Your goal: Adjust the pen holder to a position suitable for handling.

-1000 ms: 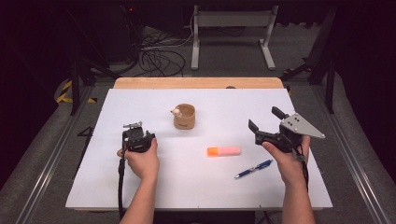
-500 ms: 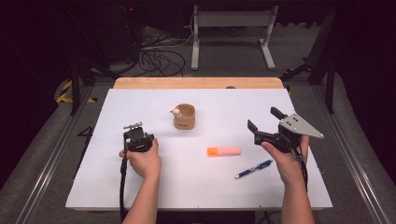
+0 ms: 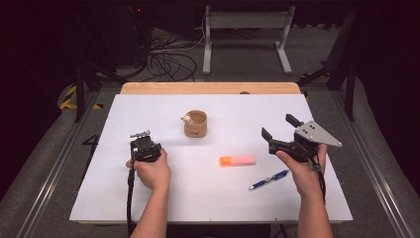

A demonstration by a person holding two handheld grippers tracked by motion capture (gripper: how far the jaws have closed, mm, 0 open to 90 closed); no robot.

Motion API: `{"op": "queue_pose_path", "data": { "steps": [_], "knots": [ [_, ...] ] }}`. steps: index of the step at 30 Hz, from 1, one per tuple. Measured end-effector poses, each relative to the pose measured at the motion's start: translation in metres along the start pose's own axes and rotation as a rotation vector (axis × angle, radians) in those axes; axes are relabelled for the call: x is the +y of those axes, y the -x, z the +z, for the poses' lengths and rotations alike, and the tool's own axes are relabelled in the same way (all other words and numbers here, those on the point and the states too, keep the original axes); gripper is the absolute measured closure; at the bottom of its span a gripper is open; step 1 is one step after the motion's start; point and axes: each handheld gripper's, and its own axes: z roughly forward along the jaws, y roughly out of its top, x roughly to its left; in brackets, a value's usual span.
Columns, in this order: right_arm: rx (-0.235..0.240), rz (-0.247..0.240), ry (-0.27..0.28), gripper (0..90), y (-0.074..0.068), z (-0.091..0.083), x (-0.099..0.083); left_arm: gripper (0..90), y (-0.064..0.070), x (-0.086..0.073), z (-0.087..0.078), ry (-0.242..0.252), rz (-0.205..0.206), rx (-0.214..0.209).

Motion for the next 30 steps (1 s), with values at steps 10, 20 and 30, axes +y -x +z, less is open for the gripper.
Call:
{"op": "queue_pose_path", "data": {
  "steps": [10,20,30],
  "knots": [
    [0.008,-0.003,-0.004,11.8,-0.003,0.001,0.001,68.2,-0.001,0.0,0.0,0.005,0.028,-0.001],
    [0.033,0.009,-0.006,14.7,-0.005,0.005,-0.002,68.5,-0.009,0.004,0.0,-0.002,0.063,-0.061],
    [0.083,0.022,-0.002,18.4,-0.014,0.012,-0.004,68.7,-0.012,0.005,-0.017,0.096,0.175,-0.159]
  ]
}}
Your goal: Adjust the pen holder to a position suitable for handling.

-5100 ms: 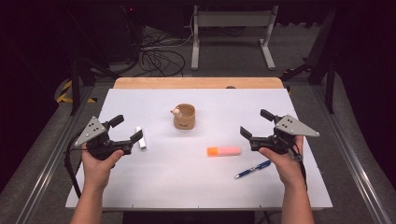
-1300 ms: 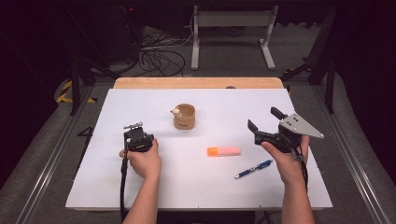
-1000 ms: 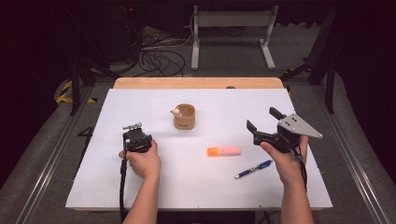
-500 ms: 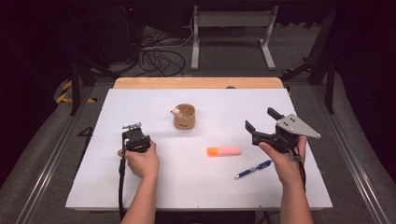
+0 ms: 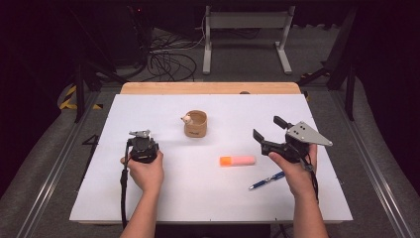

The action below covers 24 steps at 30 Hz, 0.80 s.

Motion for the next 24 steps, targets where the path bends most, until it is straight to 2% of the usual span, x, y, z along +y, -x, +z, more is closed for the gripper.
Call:
{"op": "queue_pose_path", "data": {
  "steps": [1,2,3,4,6,11,13,14,15,20,23,24],
  "knots": [
    [0.0,0.0,0.0,18.4,0.0,0.0,0.0,68.8,0.0,0.0,0.0,0.0,0.0,0.0],
    [0.007,0.0,-0.002,19.1,-0.001,0.001,0.0,69.0,0.001,0.001,-0.004,0.017,0.015,-0.032],
    [0.011,0.004,0.0,19.2,-0.001,0.001,-0.001,69.5,0.001,0.001,-0.006,0.022,0.022,-0.044],
    [0.011,0.004,0.0,19.2,-0.001,0.001,-0.001,69.6,0.001,0.001,-0.006,0.022,0.022,-0.044],
    [0.025,0.01,0.002,19.4,-0.003,0.003,-0.002,69.6,0.002,0.002,-0.009,0.026,0.028,-0.074],
    [0.049,0.009,0.0,19.7,-0.008,0.007,-0.003,69.7,0.002,0.005,-0.013,0.04,0.034,-0.114],
    [0.06,0.008,0.001,19.8,-0.01,0.009,-0.004,69.7,0.005,0.006,-0.018,0.052,0.045,-0.151],
    [0.06,0.008,0.001,19.8,-0.01,0.009,-0.004,69.7,0.005,0.006,-0.018,0.052,0.045,-0.151],
    [0.075,0.016,0.007,20.1,-0.013,0.011,-0.004,69.7,0.006,0.008,-0.021,0.064,0.061,-0.172],
    [0.115,0.038,0.024,21.0,-0.018,0.015,-0.004,69.7,0.01,0.01,-0.028,0.087,0.083,-0.247],
    [0.139,0.049,0.029,21.1,-0.021,0.017,-0.005,69.8,0.011,0.008,-0.032,0.088,0.106,-0.29],
    [0.141,0.05,0.028,21.1,-0.023,0.018,-0.005,69.7,0.011,0.008,-0.032,0.088,0.106,-0.29]
  ]
}}
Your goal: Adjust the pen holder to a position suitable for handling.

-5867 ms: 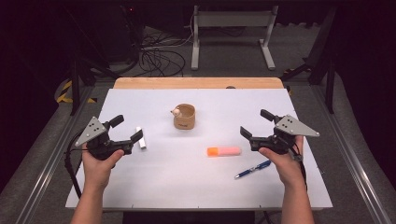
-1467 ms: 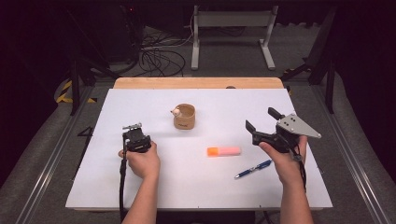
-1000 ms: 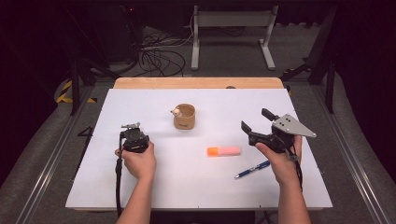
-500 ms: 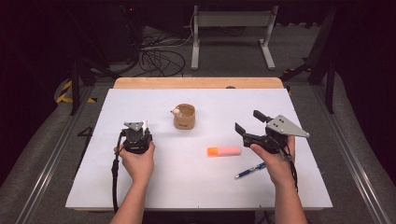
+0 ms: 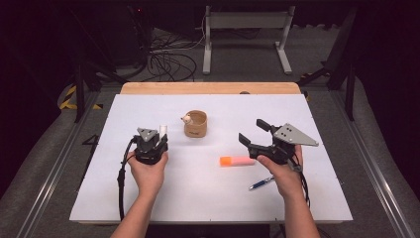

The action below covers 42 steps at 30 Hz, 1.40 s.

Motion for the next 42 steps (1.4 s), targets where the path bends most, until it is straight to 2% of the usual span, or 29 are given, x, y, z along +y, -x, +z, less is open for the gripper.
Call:
{"op": "queue_pose_path", "data": {
  "steps": [1,2,5,6,8,9,10,12,19,27,31,33,35,37,42],
  "knots": [
    [0.008,-0.004,0.0,21.1,-0.001,0.001,-0.001,69.8,0.0,0.0,-0.001,0.004,0.003,-0.016],
    [0.014,0.001,-0.003,21.1,-0.002,0.003,-0.001,69.8,0.001,0.0,-0.003,0.009,0.015,-0.055],
    [0.031,0.006,-0.006,21.2,-0.003,0.006,-0.002,69.8,0.003,0.001,-0.005,0.017,0.037,-0.077],
    [0.034,0.01,-0.007,21.2,-0.004,0.007,-0.003,69.8,0.005,0.002,-0.006,0.025,0.043,-0.11],
    [0.042,0.014,-0.01,21.8,-0.005,0.009,-0.004,69.8,0.007,0.002,-0.008,0.03,0.053,-0.142],
    [0.046,0.018,-0.011,21.8,-0.005,0.01,-0.004,69.8,0.007,0.002,-0.008,0.03,0.053,-0.142],
    [0.051,0.024,-0.012,22.0,-0.006,0.011,-0.005,69.8,0.009,0.003,-0.009,0.037,0.067,-0.171],
    [0.063,0.033,-0.011,22.5,-0.007,0.013,-0.005,69.8,0.011,0.002,-0.011,0.04,0.068,-0.202],
    [0.09,0.062,-0.021,23.8,-0.017,0.022,-0.008,69.8,0.018,0.001,-0.015,0.067,0.123,-0.272],
    [0.148,0.114,-0.031,26.9,-0.035,0.041,-0.011,69.8,0.03,-0.005,-0.026,0.112,0.181,-0.331],
    [0.178,0.135,-0.034,28.2,-0.045,0.053,-0.012,69.8,0.032,-0.006,-0.029,0.12,0.175,-0.356],
    [0.186,0.149,-0.036,28.5,-0.049,0.058,-0.012,69.8,0.032,-0.006,-0.03,0.123,0.178,-0.355],
    [0.195,0.157,-0.033,28.7,-0.05,0.06,-0.012,69.8,0.034,-0.007,-0.032,0.127,0.174,-0.368],
    [0.215,0.187,-0.027,29.9,-0.053,0.066,-0.013,69.8,0.035,-0.007,-0.033,0.133,0.18,-0.374],
    [0.231,0.213,-0.02,30.5,-0.056,0.071,-0.012,69.8,0.039,-0.008,-0.037,0.14,0.182,-0.388]
  ]
}}
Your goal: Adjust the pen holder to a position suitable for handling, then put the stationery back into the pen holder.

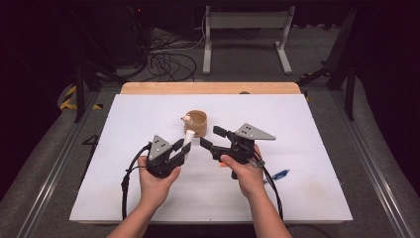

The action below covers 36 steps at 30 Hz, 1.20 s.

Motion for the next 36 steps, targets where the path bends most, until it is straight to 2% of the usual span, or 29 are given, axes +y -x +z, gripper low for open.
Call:
{"op": "queue_pose_path", "data": {
  "steps": [10,27,36],
  "knots": [
    [0.022,0.023,0.001,31.1,-0.002,0.005,-0.002,69.8,0.007,0.0,-0.002,0.012,0.009,-0.026],
    [0.03,0.025,-0.008,31.1,-0.005,0.013,-0.002,69.8,0.013,0.001,-0.004,0.023,0.026,-0.038],
    [0.043,0.045,-0.019,31.8,-0.007,0.018,-0.004,69.8,0.014,0.001,-0.005,0.033,0.033,-0.041]
  ]
}}
